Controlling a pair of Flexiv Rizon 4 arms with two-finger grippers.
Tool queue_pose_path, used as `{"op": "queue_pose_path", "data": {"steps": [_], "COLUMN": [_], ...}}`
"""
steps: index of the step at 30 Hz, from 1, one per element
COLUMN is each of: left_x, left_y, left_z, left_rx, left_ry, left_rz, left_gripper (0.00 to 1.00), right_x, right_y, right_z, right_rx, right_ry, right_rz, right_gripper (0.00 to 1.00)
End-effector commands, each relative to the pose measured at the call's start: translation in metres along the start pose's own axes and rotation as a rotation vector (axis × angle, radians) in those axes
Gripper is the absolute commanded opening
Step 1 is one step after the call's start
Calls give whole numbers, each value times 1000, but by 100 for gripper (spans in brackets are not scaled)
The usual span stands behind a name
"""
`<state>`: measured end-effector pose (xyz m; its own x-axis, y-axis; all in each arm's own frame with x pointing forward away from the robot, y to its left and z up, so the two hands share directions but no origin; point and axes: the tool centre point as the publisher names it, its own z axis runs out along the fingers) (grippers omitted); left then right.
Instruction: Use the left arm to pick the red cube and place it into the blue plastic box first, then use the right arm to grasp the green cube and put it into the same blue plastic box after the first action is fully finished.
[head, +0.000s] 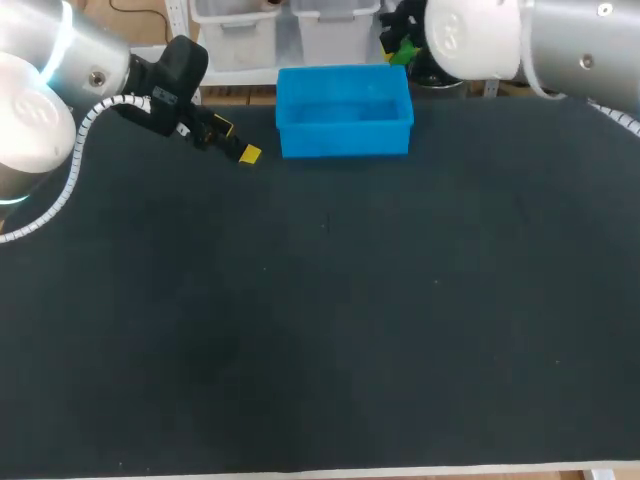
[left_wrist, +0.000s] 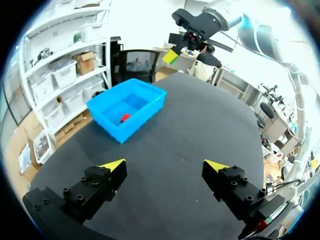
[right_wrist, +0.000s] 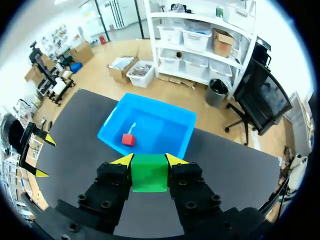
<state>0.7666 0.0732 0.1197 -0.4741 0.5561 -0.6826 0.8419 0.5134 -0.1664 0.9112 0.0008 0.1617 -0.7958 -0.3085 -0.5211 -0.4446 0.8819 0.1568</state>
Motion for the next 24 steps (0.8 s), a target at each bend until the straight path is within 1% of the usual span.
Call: {"op": "queue_pose_path", "data": {"steps": [1,5,10,18,24], "left_x": [1,1,1,1,1], "left_y": [1,1,1,1,1], "left_z": [0,0,0,0,0], "left_rx": [3,3,3,3,3], "left_ry": [-5,-5,-5,-5,-5], "left_rz": [4,4,4,4,4], "left_gripper": [100,100,100,100,100], "right_x": [-3,-12,-26,-45,-53], "right_y": [-12,-18,-24,-27,-27], "right_z": [8,17,30,50,68], "right_rx": [-106,-156,-197,-248,-268], "right_ry": [-46,-60,-63,-58,-40], "right_rz": [-7,-20,-43,-73,-88], "right_gripper": [0,0,0,0,0]}}
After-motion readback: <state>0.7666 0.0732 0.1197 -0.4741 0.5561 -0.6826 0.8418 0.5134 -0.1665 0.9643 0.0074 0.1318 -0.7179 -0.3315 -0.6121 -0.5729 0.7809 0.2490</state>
